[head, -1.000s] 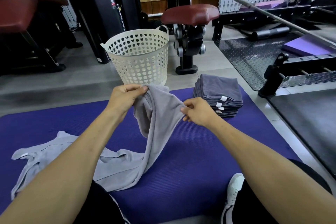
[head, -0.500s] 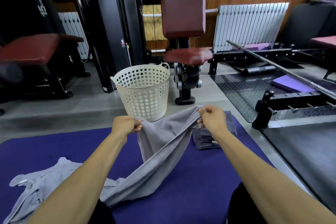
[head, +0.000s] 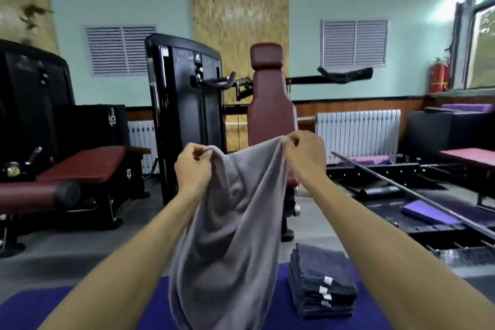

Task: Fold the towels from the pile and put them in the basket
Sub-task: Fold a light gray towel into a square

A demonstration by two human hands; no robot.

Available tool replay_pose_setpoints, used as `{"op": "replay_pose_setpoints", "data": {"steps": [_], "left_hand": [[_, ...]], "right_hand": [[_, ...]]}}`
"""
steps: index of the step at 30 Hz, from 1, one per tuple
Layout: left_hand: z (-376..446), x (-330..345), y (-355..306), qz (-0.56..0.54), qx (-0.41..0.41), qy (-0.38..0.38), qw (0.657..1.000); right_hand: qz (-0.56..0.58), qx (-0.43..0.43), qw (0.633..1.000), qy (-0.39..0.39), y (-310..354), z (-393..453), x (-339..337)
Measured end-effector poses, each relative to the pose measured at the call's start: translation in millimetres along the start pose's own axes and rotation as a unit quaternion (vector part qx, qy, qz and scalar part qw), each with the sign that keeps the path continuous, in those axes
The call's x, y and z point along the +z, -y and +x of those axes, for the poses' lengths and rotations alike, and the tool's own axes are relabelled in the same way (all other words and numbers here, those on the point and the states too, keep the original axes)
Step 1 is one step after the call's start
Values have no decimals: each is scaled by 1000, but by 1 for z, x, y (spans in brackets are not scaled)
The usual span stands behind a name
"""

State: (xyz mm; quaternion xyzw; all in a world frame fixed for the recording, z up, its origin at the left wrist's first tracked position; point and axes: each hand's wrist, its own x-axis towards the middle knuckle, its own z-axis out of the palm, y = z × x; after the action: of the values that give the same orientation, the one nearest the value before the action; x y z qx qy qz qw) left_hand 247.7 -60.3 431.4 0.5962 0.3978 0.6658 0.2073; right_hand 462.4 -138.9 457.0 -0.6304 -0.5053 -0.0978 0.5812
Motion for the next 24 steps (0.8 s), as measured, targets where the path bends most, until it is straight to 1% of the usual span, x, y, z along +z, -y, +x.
{"op": "replay_pose_setpoints", "data": {"steps": [3,7,9,11,12,14,17,18,20,21,22,24], "left_hand": [[8,-14,-24,-20,26,-52,998],[22,-19,-50,-35,95,-77,992],[33,-17,-57,-47,99,-96,989],[48,-11,-56,-43,88,-108,989],[55,-7,-50,-34,75,-106,991],[72,3,-26,-13,24,-75,997],[92,30,28,28,-79,12,996],[96,41,46,17,-125,41,991],[104,60,73,-23,-199,72,977],[112,68,78,-41,-212,71,974],[123,76,78,-60,-211,60,974],[149,89,69,-112,-189,28,975]], "right_hand": [[31,-28,998,-36,23,10,-8],[70,-57,993,-73,49,23,-12],[71,-72,991,-92,58,31,-11],[37,-80,992,-87,61,41,-6],[16,-75,994,-76,58,48,-1],[-28,-48,998,-33,42,63,15],[-123,14,989,79,8,84,43],[-138,42,983,111,-2,91,52],[-112,108,977,147,-21,103,68],[-76,135,977,147,-29,111,75],[-38,147,979,134,-34,119,82],[32,141,986,88,-40,136,91]]}}
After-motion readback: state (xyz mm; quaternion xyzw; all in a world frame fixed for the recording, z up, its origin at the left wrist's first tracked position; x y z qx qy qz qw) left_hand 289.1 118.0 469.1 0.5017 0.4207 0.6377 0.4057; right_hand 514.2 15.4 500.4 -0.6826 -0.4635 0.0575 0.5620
